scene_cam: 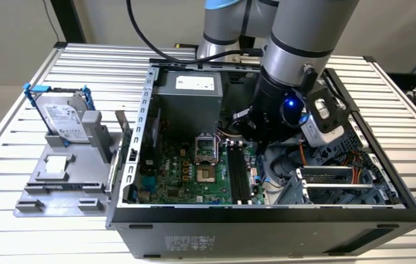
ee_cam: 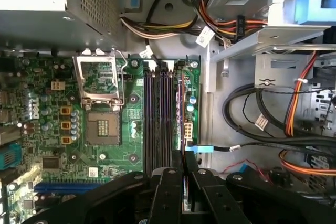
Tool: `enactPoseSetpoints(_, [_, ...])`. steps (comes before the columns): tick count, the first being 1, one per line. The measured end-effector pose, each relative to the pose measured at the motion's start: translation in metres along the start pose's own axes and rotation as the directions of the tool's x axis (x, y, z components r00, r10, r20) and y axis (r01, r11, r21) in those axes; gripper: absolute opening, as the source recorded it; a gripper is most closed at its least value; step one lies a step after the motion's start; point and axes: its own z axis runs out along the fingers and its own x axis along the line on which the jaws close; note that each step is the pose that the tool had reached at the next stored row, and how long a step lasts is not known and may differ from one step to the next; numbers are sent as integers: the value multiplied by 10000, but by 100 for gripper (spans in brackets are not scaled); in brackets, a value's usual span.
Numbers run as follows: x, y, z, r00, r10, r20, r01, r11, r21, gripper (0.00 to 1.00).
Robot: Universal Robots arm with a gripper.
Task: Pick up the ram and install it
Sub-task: 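Insert the ram into the slot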
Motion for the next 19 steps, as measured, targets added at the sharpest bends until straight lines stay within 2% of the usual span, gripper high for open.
enactPoseSetpoints(19, [1, 2, 341, 10000, 1, 0, -1, 10000, -1, 0])
